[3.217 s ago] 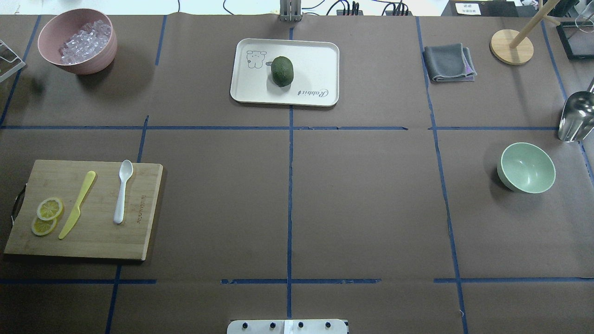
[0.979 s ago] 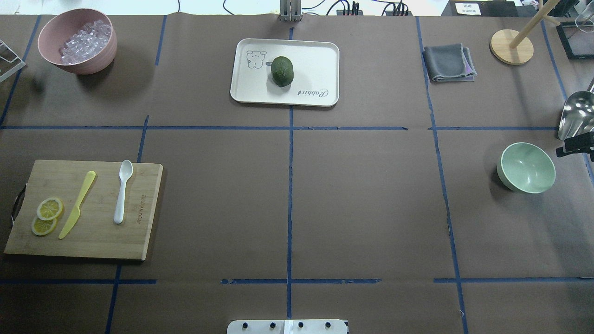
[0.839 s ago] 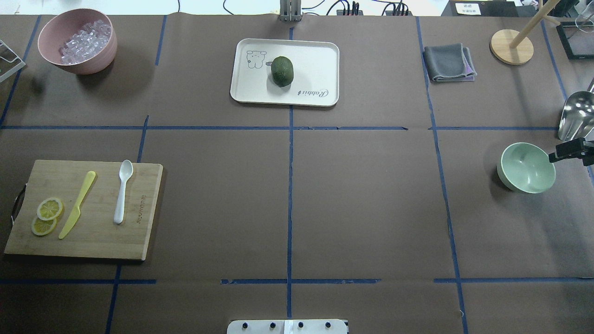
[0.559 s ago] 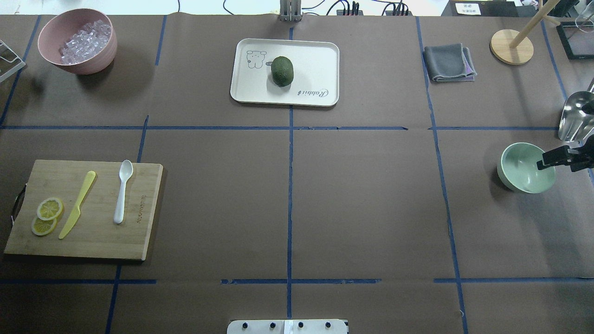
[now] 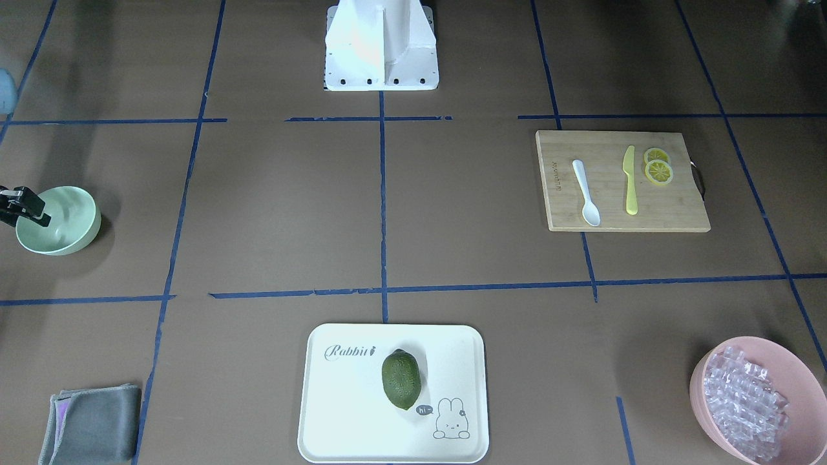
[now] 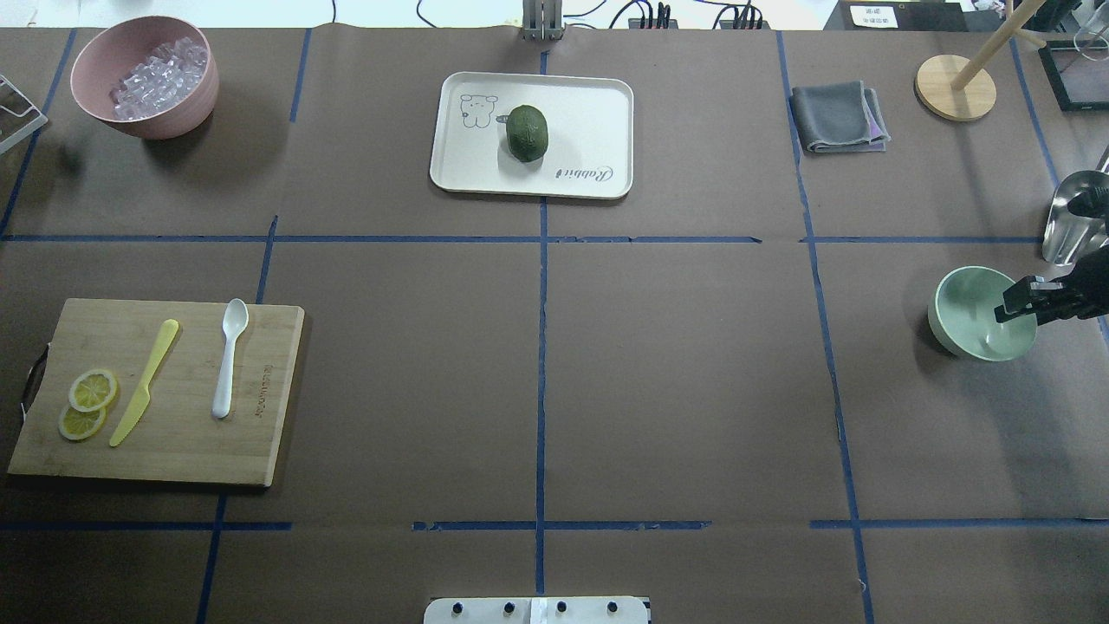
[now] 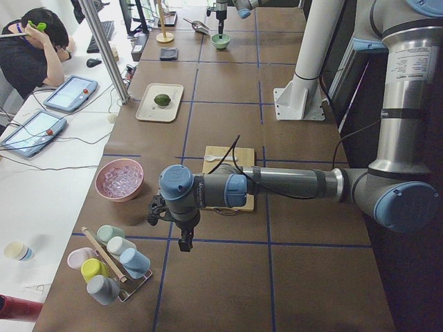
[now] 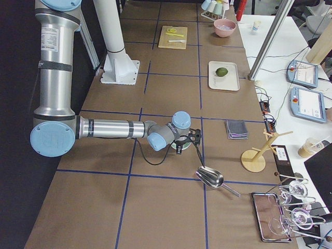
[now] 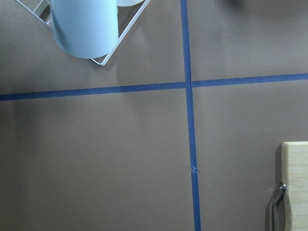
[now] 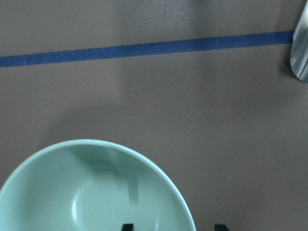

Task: Place spoon in bowl
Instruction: 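Lower the right gripper onto the rim of the pale green bowl and grasp it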

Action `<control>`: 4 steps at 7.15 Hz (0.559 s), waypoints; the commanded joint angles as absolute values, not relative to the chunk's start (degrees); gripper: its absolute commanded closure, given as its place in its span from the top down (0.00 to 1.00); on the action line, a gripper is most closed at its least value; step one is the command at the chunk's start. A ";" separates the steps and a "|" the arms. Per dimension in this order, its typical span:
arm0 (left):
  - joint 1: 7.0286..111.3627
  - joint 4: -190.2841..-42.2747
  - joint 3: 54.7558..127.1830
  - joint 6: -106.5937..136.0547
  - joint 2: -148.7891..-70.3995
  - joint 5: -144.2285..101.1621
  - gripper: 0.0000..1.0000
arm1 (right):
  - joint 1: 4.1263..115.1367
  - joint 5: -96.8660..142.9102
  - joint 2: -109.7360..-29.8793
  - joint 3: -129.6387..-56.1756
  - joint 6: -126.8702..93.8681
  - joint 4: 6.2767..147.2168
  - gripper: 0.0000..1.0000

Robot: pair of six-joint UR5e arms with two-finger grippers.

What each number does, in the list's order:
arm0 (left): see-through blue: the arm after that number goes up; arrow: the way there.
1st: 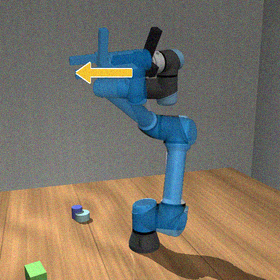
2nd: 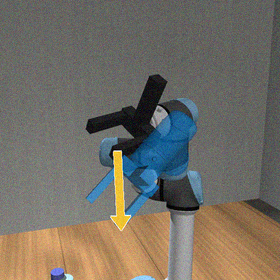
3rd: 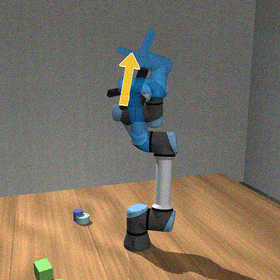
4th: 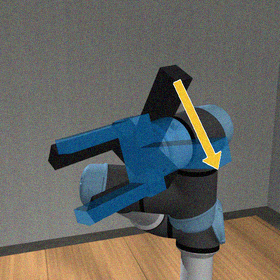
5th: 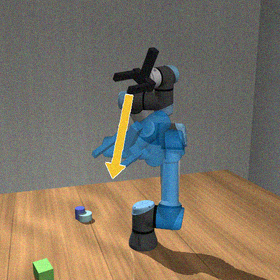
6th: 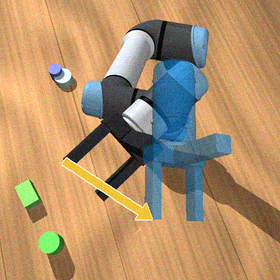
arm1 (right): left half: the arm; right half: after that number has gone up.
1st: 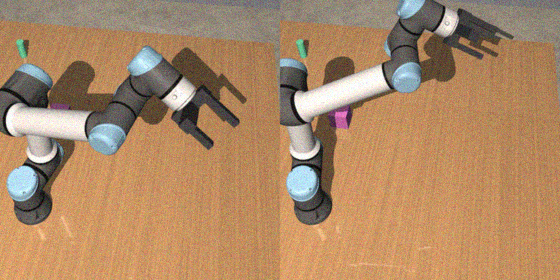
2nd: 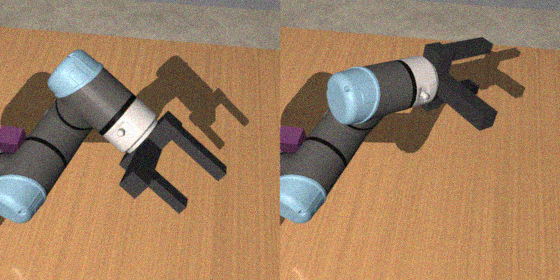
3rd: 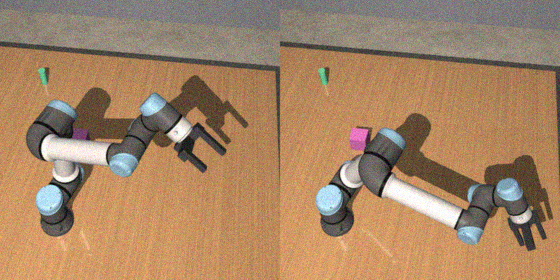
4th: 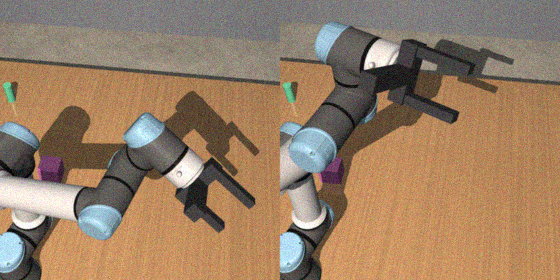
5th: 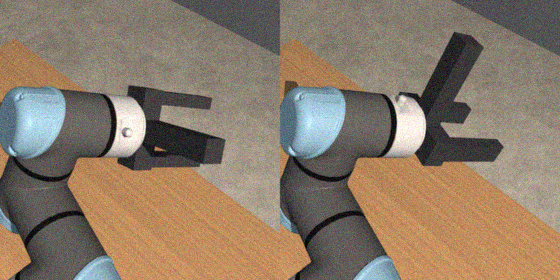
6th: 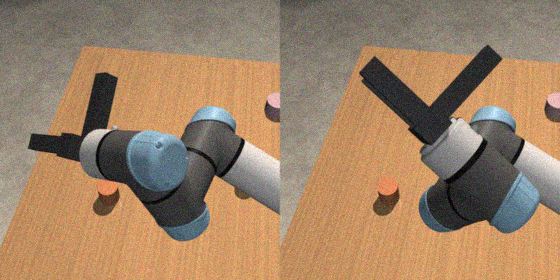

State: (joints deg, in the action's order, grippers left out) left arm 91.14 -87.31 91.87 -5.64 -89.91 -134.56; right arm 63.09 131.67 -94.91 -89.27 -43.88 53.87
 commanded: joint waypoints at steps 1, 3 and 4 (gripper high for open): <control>91.14 -87.45 91.85 -5.63 -89.91 -134.56 1.00 | 63.28 132.88 -94.83 -89.82 -44.30 53.00 0.00; 91.14 -87.45 92.19 -5.45 -89.91 -134.56 1.00 | 68.96 141.90 -94.92 -92.18 -44.38 51.16 0.00; 91.14 -87.45 92.20 -5.45 -89.91 -134.56 1.00 | 69.78 143.51 -94.66 -95.76 -45.43 51.76 0.00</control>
